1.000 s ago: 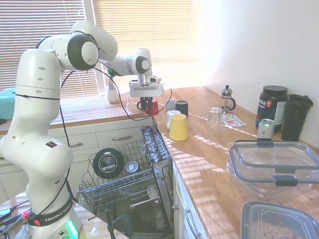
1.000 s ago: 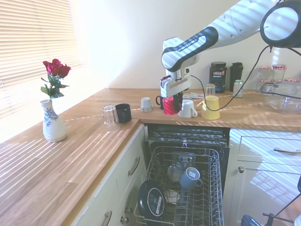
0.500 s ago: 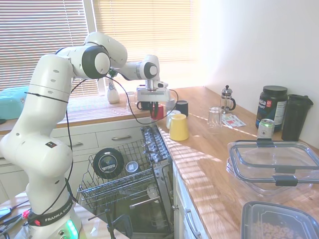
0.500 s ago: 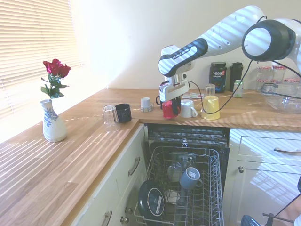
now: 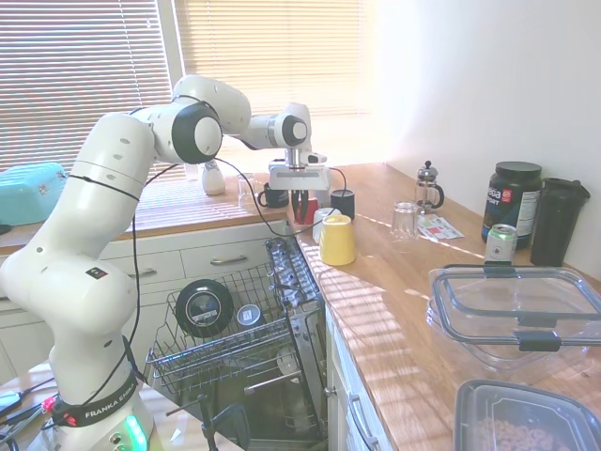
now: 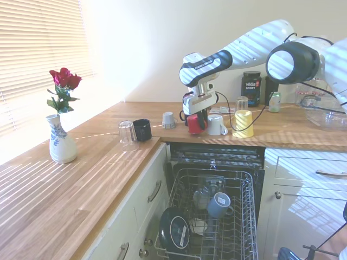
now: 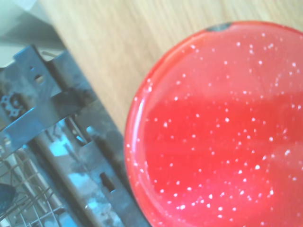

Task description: Unload the mug from the dish rack

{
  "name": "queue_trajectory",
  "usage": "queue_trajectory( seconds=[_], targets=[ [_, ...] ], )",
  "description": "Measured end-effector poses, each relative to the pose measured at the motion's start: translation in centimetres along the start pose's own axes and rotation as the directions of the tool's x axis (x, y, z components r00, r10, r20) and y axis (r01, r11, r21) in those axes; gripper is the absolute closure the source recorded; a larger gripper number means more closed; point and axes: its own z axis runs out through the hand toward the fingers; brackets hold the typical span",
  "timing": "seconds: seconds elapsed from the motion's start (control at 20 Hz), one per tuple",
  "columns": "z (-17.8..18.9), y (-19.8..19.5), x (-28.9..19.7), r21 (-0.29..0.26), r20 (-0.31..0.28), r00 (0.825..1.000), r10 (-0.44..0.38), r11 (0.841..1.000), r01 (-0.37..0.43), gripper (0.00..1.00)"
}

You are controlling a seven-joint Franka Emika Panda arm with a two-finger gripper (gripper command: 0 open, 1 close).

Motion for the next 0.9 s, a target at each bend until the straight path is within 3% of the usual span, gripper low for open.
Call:
queue_trajectory(
  seconds=[0.6,0.9],
  targets=[
    [0.2,0.4,1.8,-0.007,-0.011,1.0,0.016,1.0,-0.016,0.0],
    [-4.9,2.4,0.3,0.053,-0.063,0.998,0.026,0.998,-0.022,0.0]
  ],
)
